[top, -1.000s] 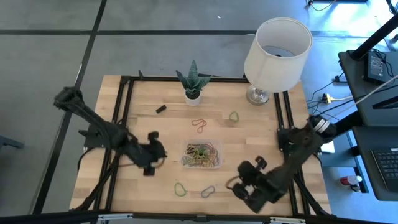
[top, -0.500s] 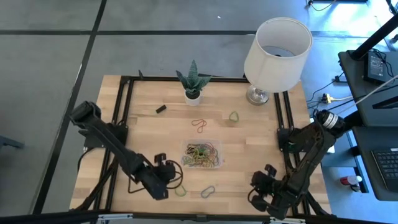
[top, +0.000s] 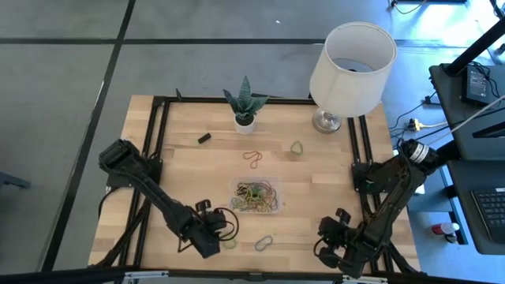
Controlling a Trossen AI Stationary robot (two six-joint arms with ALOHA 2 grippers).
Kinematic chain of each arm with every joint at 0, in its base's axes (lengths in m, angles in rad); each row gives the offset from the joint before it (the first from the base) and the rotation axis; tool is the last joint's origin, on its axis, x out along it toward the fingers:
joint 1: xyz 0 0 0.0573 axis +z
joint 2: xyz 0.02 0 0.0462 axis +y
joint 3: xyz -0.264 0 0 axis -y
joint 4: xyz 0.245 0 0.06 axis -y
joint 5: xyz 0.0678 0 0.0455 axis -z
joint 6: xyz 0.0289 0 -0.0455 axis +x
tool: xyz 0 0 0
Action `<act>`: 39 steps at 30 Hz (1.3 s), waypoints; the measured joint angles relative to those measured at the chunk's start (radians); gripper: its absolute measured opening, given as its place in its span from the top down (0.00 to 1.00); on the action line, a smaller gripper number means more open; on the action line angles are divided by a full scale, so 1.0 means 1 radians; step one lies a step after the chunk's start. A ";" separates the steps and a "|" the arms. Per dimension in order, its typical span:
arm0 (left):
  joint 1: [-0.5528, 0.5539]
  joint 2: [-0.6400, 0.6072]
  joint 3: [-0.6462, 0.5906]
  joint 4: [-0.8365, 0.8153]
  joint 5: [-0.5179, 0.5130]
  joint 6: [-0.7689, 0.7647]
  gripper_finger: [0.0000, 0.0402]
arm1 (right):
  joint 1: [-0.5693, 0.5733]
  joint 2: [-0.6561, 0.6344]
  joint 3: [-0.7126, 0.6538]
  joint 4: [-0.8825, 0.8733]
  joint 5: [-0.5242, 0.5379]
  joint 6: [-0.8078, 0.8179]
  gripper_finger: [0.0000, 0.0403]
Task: Pick and place rubber bands into bin
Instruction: Put the bottom left green rubber band into the transparent bin
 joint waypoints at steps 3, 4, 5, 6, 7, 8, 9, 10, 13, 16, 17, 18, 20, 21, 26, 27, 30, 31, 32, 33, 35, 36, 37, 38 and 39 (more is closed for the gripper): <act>-0.003 0.041 0.000 0.034 0.001 0.005 0.58 | 0.000 0.000 0.000 0.000 0.000 0.000 0.96; -0.006 0.054 0.000 0.045 0.000 0.009 0.58 | 0.000 0.000 0.000 0.000 0.000 0.000 0.96; -0.008 0.066 0.000 0.054 -0.002 0.013 0.58 | 0.000 0.000 0.000 0.000 0.000 0.000 0.96; -0.008 0.077 0.000 0.065 -0.002 0.014 0.58 | 0.000 0.000 0.000 0.000 0.000 0.000 0.96; -0.009 0.085 0.000 0.075 -0.005 0.014 0.58 | 0.000 0.000 0.000 0.000 0.000 0.000 0.96; -0.010 0.095 0.000 0.076 -0.004 0.014 0.59 | 0.000 0.000 0.000 0.000 0.000 0.000 0.96; -0.009 0.104 0.000 0.076 -0.004 0.014 0.59 | 0.000 0.000 0.000 0.000 0.000 0.000 0.96; -0.009 0.112 0.000 0.077 -0.005 0.011 0.60 | 0.000 0.000 0.000 0.000 0.000 0.000 0.96; -0.008 0.127 0.000 0.108 -0.006 -0.006 0.63 | 0.000 0.000 0.000 0.000 0.000 0.000 0.96; -0.007 0.145 0.000 0.168 -0.004 -0.008 0.67 | 0.000 0.000 0.000 -0.001 0.000 0.000 0.96; -0.007 0.154 0.000 0.191 -0.003 -0.008 0.68 | 0.000 0.000 0.000 -0.002 0.000 0.000 0.96; -0.007 0.161 0.000 0.202 -0.005 -0.007 0.69 | 0.000 0.000 0.000 -0.002 0.001 -0.001 0.96; -0.008 0.177 0.003 0.211 -0.006 -0.009 0.73 | 0.000 0.000 0.000 -0.003 0.006 0.000 0.96; -0.008 0.184 0.003 0.213 -0.006 -0.019 0.75 | 0.000 0.000 0.000 -0.003 0.006 -0.001 0.96; -0.016 0.194 0.007 0.207 -0.007 -0.069 0.93 | 0.000 0.000 0.000 -0.001 0.007 0.000 0.96; -0.019 0.189 0.015 0.197 -0.014 -0.070 0.97 | 0.000 0.000 0.000 -0.001 0.008 0.000 0.96; -0.023 0.188 0.063 0.144 0.003 -0.038 0.99 | 0.000 0.000 0.000 0.000 0.009 -0.001 0.96; -0.025 0.186 0.092 0.111 0.017 -0.017 0.99 | 0.000 0.000 0.000 -0.001 0.009 0.000 0.96; -0.027 0.183 0.126 0.070 0.023 0.005 0.99 | 0.000 0.000 0.000 -0.001 0.010 -0.001 0.96; -0.028 0.181 0.165 0.021 0.030 0.024 0.99 | 0.000 0.000 0.000 -0.001 0.010 -0.001 0.96; -0.026 0.180 0.235 -0.074 0.025 0.057 0.99 | 0.000 0.001 0.000 -0.001 0.010 0.000 0.96; -0.022 0.180 0.269 -0.121 0.015 0.070 0.99 | 0.000 0.001 0.000 -0.001 0.010 0.000 0.96; -0.019 0.180 0.303 -0.163 0.003 0.084 0.99 | 0.000 0.001 0.000 -0.001 0.012 0.000 0.96; -0.016 0.180 0.341 -0.206 -0.014 0.096 0.99 | 0.000 0.001 0.000 -0.001 0.019 -0.001 0.96; -0.013 0.180 0.381 -0.246 -0.028 0.111 0.99 | 0.000 0.001 0.000 -0.001 0.031 0.000 0.96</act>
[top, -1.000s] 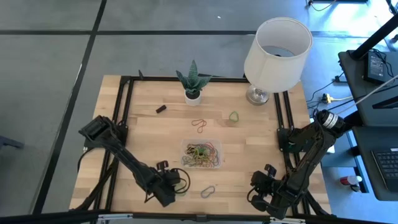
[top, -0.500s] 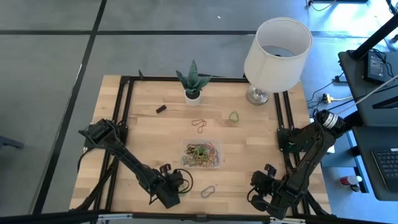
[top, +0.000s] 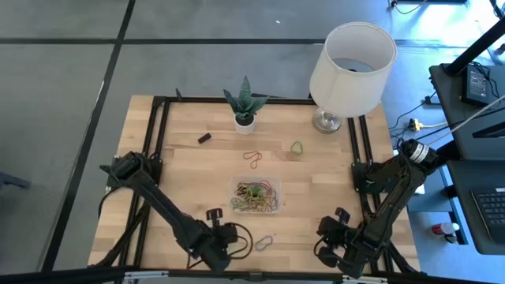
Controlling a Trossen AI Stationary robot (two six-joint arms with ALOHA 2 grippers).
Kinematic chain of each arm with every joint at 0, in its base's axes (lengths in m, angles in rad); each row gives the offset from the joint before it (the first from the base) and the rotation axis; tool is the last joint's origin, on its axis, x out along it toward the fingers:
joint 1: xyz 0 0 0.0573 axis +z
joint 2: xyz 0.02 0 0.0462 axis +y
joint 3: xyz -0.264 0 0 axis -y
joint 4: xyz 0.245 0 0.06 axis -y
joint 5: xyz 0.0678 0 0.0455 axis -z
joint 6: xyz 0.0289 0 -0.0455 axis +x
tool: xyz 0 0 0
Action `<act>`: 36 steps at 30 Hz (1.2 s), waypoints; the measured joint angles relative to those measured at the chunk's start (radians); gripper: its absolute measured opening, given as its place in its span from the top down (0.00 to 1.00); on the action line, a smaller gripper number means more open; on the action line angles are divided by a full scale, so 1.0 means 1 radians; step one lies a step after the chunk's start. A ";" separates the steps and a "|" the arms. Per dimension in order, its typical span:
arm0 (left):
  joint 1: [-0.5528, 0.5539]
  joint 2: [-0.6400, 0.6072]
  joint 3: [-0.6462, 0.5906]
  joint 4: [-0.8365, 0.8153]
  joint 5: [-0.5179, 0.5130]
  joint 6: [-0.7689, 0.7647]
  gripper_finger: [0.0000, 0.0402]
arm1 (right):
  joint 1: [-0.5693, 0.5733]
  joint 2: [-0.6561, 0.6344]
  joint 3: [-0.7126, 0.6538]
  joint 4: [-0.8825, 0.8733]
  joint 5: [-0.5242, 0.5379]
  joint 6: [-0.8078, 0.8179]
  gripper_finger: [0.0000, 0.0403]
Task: Pick and place rubber bands into bin
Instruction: Put the bottom left green rubber band into the transparent bin
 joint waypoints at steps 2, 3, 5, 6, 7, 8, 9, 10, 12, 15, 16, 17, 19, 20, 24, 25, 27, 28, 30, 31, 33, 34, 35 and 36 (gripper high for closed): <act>0.010 -0.001 0.067 -0.060 -0.019 0.037 0.99 | 0.000 0.000 0.000 0.001 0.024 0.000 0.96; 0.017 -0.001 0.096 -0.078 -0.022 0.060 0.99 | 0.000 0.000 0.000 0.002 0.030 0.000 0.96; 0.040 -0.001 0.152 -0.113 -0.044 0.110 0.99 | 0.000 0.000 0.000 0.004 0.042 0.000 0.96; 0.052 -0.002 0.179 -0.124 -0.061 0.136 0.99 | 0.000 0.000 0.000 0.003 0.044 0.000 0.96; 0.065 -0.002 0.203 -0.130 -0.077 0.162 0.99 | 0.000 0.000 0.000 0.004 0.046 0.000 0.96; 0.080 -0.003 0.221 -0.131 -0.090 0.188 0.99 | 0.000 0.000 0.000 0.004 0.046 0.000 0.96; 0.097 -0.003 0.238 -0.132 -0.100 0.213 0.99 | 0.000 0.000 0.000 0.005 0.046 0.000 0.96; 0.115 -0.003 0.254 -0.131 -0.105 0.239 0.99 | 0.000 0.000 0.000 0.005 0.046 0.000 0.96; 0.156 -0.003 0.279 -0.128 -0.104 0.295 0.99 | 0.000 0.000 0.000 0.005 0.046 0.000 0.96; 0.232 -0.004 0.282 -0.115 -0.104 0.361 0.99 | 0.000 0.000 0.000 0.005 0.047 0.000 0.96; 0.258 -0.003 0.282 -0.112 -0.100 0.377 0.99 | 0.000 0.000 0.000 0.005 0.047 0.000 0.96; 0.285 -0.003 0.282 -0.109 -0.090 0.393 0.99 | 0.000 0.000 0.000 0.005 0.047 0.000 0.96; 0.339 0.004 0.282 -0.103 -0.060 0.423 0.99 | 0.000 0.000 0.000 0.005 0.047 0.000 0.96; 0.362 0.009 0.281 -0.103 -0.046 0.440 0.99 | 0.000 0.000 0.000 0.006 0.047 0.000 0.96; 0.449 0.030 0.244 -0.051 0.012 0.494 0.99 | 0.000 0.000 0.000 0.009 0.047 0.000 0.96; 0.466 0.039 0.237 -0.040 0.030 0.500 0.99 | 0.000 0.000 0.000 0.011 0.047 0.000 0.96; 0.494 0.064 0.230 -0.020 0.067 0.513 0.99 | 0.000 0.000 0.000 0.014 0.048 0.000 0.96; 0.504 0.078 0.228 -0.007 0.081 0.522 0.99 | 0.000 0.000 0.000 0.015 0.048 0.000 0.96; 0.519 0.104 0.226 0.006 0.095 0.529 0.99 | 0.000 0.000 0.000 0.018 0.048 0.000 0.96; 0.526 0.116 0.226 0.010 0.101 0.529 0.99 | 0.000 0.000 0.000 0.018 0.048 0.000 0.96; 0.537 0.139 0.226 0.012 0.106 0.529 0.99 | 0.000 0.000 0.000 0.019 0.048 0.000 0.96; 0.540 0.151 0.226 0.015 0.106 0.528 0.98 | 0.000 0.000 0.000 0.019 0.048 0.000 0.96; 0.544 0.160 0.226 0.017 0.107 0.527 0.96 | 0.000 0.000 0.000 0.019 0.048 0.000 0.96; 0.545 0.169 0.225 0.016 0.112 0.528 0.95 | 0.000 0.000 0.000 0.019 0.048 -0.001 0.96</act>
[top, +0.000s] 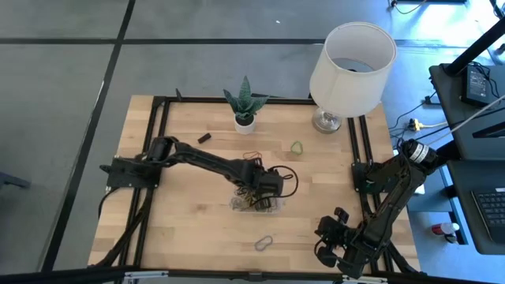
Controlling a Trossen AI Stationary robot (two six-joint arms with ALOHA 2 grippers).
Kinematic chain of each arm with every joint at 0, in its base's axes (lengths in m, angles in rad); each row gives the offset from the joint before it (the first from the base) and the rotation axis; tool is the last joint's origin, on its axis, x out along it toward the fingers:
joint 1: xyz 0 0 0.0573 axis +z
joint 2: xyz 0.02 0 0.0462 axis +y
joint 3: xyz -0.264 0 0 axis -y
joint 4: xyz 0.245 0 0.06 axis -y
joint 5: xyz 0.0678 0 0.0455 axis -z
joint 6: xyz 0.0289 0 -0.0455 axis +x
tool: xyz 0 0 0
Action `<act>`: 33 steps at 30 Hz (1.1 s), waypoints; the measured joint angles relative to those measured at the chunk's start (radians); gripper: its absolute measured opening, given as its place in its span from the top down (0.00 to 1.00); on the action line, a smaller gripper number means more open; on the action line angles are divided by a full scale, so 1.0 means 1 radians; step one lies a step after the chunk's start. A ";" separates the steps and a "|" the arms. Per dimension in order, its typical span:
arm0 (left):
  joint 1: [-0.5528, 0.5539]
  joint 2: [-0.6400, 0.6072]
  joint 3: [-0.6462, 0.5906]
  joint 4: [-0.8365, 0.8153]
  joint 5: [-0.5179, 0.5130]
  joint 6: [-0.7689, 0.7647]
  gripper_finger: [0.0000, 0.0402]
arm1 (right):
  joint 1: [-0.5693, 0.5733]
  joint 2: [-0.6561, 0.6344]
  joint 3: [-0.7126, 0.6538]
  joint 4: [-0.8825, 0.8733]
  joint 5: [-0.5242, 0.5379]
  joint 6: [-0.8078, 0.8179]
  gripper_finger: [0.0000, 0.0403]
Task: Pick and place rubber bands into bin
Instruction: Put the bottom left green rubber band into the transparent bin, then put the bottom black rubber band into the transparent bin
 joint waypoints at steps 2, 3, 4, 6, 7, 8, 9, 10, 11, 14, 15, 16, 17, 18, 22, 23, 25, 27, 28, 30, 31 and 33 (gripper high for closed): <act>0.003 0.009 0.000 0.004 0.015 -0.001 0.91 | 0.000 0.000 0.000 0.000 0.000 -0.002 0.96; 0.006 0.010 0.000 0.008 0.024 -0.001 0.90 | 0.000 0.000 0.000 0.000 0.000 -0.002 0.96; 0.006 0.011 0.000 0.010 0.028 -0.001 0.88 | 0.000 0.000 0.000 0.000 0.000 -0.002 0.96; 0.006 0.011 0.000 0.012 0.030 -0.002 0.84 | 0.000 0.000 0.000 0.000 0.000 -0.002 0.96; 0.006 0.010 0.000 0.014 0.030 -0.003 0.82 | 0.000 0.000 0.000 0.000 0.000 -0.002 0.96; 0.006 0.008 0.000 0.014 0.029 -0.006 0.81 | 0.000 0.000 0.000 0.000 0.000 -0.002 0.96; 0.006 0.003 0.000 0.014 0.029 -0.006 0.79 | 0.000 0.000 0.000 0.000 0.000 -0.002 0.96; 0.006 -0.005 0.000 0.014 0.029 -0.006 0.78 | 0.000 0.000 0.000 0.000 0.000 -0.002 0.96; 0.006 -0.013 0.000 0.017 0.028 -0.005 0.77 | 0.000 0.000 0.000 0.000 0.000 -0.002 0.96; 0.003 -0.042 0.000 0.013 0.029 0.006 0.75 | 0.000 0.000 0.000 0.001 0.000 -0.002 0.96; 0.001 -0.054 0.000 0.010 0.029 0.006 0.75 | 0.000 0.000 0.000 0.005 0.000 -0.002 0.96; -0.002 -0.069 0.000 0.008 0.029 0.007 0.75 | -0.001 0.000 0.000 0.007 -0.001 0.000 0.96; -0.004 -0.086 0.000 0.000 0.027 0.014 0.75 | -0.002 0.000 0.000 0.007 -0.001 0.003 0.96; -0.007 -0.102 0.000 -0.014 0.025 0.030 0.76 | -0.002 0.000 0.000 0.007 -0.001 0.005 0.96; -0.024 -0.166 0.000 -0.028 0.028 0.125 0.83 | -0.009 0.000 0.000 0.025 -0.001 0.005 0.96; -0.028 -0.179 0.000 -0.027 0.033 0.155 0.86 | -0.011 0.000 0.000 0.031 -0.001 0.005 0.96; -0.037 -0.204 -0.002 -0.033 0.051 0.215 0.93 | -0.018 0.000 0.000 0.045 -0.002 0.006 0.96; -0.044 -0.237 -0.033 -0.024 0.052 0.242 0.98 | -0.025 0.000 0.000 0.048 -0.002 0.016 0.96; -0.045 -0.256 -0.059 -0.015 0.054 0.248 0.99 | -0.028 0.000 0.002 0.044 -0.002 0.030 0.97; -0.050 -0.302 -0.124 -0.002 0.060 0.240 0.99 | -0.035 0.000 0.018 0.016 -0.004 0.042 0.99; -0.052 -0.331 -0.168 0.011 0.060 0.231 1.00 | -0.040 0.000 0.030 0.003 -0.010 0.054 0.99; -0.059 -0.398 -0.270 0.084 0.059 0.218 1.00 | -0.048 0.000 0.057 -0.051 -0.033 0.078 0.99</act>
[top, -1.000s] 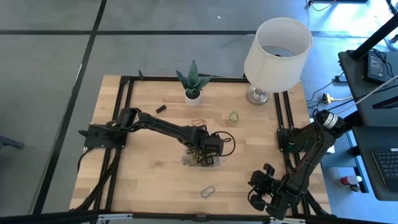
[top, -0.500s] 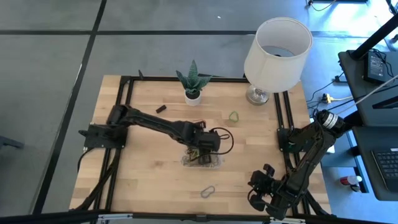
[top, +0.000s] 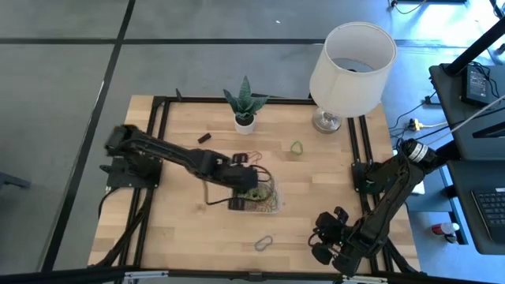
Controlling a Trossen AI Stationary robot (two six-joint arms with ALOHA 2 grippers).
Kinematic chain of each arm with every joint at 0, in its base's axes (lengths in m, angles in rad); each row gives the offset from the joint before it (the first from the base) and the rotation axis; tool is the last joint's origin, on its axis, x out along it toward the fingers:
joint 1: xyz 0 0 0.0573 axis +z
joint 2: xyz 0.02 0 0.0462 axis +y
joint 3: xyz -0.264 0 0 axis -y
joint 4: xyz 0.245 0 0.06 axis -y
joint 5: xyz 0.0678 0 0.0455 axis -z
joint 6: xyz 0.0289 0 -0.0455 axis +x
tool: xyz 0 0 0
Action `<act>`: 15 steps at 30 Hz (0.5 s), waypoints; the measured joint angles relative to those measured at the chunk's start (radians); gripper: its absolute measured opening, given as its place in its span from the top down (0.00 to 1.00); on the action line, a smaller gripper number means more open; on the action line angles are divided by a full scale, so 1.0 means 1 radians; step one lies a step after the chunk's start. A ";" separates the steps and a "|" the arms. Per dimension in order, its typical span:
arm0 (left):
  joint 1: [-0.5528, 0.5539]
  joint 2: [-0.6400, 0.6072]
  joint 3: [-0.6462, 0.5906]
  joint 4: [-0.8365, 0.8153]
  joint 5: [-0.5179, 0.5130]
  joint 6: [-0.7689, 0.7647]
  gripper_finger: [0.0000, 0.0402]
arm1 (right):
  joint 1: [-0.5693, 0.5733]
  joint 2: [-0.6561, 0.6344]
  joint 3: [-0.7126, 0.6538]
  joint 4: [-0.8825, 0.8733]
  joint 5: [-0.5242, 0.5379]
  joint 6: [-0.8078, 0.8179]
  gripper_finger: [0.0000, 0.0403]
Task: Pick and place rubber bands into bin
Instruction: Put the bottom black rubber band into the transparent bin
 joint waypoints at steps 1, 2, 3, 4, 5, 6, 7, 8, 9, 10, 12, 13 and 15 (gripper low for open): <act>-0.006 -0.039 -0.058 0.042 0.000 -0.005 1.00 | -0.004 0.000 0.013 -0.027 -0.018 0.005 0.99; -0.013 -0.078 -0.118 0.089 0.001 -0.013 1.00 | -0.010 0.000 0.027 -0.047 -0.046 0.007 0.99; -0.022 -0.121 -0.177 0.139 0.000 -0.024 1.00 | -0.016 0.000 0.039 -0.063 -0.085 0.010 0.99; -0.029 -0.164 -0.234 0.185 0.001 -0.035 1.00 | -0.023 0.000 0.050 -0.086 -0.131 0.015 0.99; -0.036 -0.205 -0.289 0.226 0.002 -0.047 1.00 | -0.028 0.000 0.058 -0.118 -0.181 0.036 0.99; -0.044 -0.248 -0.340 0.259 0.001 -0.059 1.00 | -0.034 0.000 0.062 -0.146 -0.231 0.061 0.99; -0.052 -0.288 -0.387 0.284 0.001 -0.071 1.00 | -0.038 0.000 0.062 -0.167 -0.281 0.086 0.99; -0.060 -0.330 -0.432 0.304 0.000 -0.086 1.00 | -0.040 0.000 0.061 -0.196 -0.325 0.114 0.99; -0.069 -0.369 -0.474 0.321 -0.003 -0.102 1.00 | -0.040 0.000 0.060 -0.225 -0.365 0.139 0.99; -0.078 -0.407 -0.510 0.328 -0.006 -0.119 1.00 | -0.040 0.000 0.060 -0.253 -0.403 0.164 0.99; -0.094 -0.481 -0.577 0.332 -0.008 -0.146 1.00 | -0.039 0.000 0.059 -0.294 -0.458 0.195 0.99; -0.101 -0.515 -0.606 0.331 -0.009 -0.155 1.00 | -0.039 0.000 0.059 -0.307 -0.479 0.211 0.99; -0.111 -0.580 -0.659 0.333 -0.011 -0.160 1.00 | -0.039 0.000 0.059 -0.336 -0.501 0.234 0.97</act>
